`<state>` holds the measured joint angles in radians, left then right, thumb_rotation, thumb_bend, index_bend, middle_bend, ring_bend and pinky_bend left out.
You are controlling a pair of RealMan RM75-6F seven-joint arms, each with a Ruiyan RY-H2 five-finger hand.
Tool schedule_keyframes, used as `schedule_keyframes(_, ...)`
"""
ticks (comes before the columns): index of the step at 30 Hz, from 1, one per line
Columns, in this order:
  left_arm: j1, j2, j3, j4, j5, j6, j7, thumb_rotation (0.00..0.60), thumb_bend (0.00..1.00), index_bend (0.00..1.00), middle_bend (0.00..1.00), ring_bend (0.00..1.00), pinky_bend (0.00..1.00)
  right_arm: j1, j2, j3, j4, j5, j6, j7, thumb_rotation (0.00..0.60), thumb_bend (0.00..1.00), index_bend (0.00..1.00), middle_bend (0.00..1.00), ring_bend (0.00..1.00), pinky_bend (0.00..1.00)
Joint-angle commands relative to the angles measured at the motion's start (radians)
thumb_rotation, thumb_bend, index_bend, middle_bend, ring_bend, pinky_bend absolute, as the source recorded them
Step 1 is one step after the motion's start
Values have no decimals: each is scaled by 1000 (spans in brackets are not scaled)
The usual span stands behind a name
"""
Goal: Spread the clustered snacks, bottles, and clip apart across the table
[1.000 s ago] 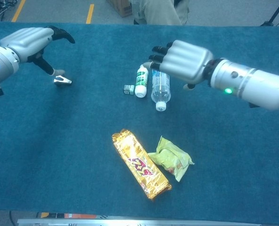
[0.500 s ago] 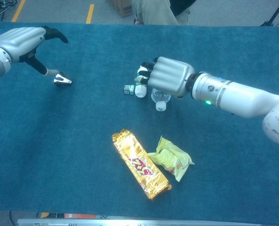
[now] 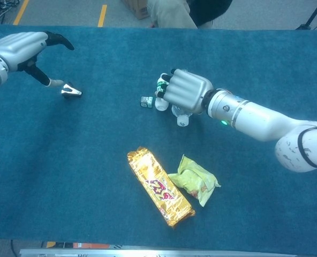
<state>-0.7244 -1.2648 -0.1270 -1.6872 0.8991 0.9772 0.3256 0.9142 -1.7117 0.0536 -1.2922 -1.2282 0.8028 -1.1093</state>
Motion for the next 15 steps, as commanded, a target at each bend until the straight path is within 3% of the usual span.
schedule_keyframes(1,3,2,0,2,2,-4,-6,600,220,174,108,21,73,-1,-14,-5,16,1,14,1,600,0,389,371,250,307)
schedule_keyframes(6,6,5,-1,6,5,-15,-20,600,220,174,108,21,73,-3,-29,-10,33,-6,35,14,600,1,535,433,325,326)
schedule_keyframes(15,10,3,-4,14,14,-27,-40,600,220,176,108,21,73,-15,-42,-17,52,-32,68,74,600,0,647,533,457,433)
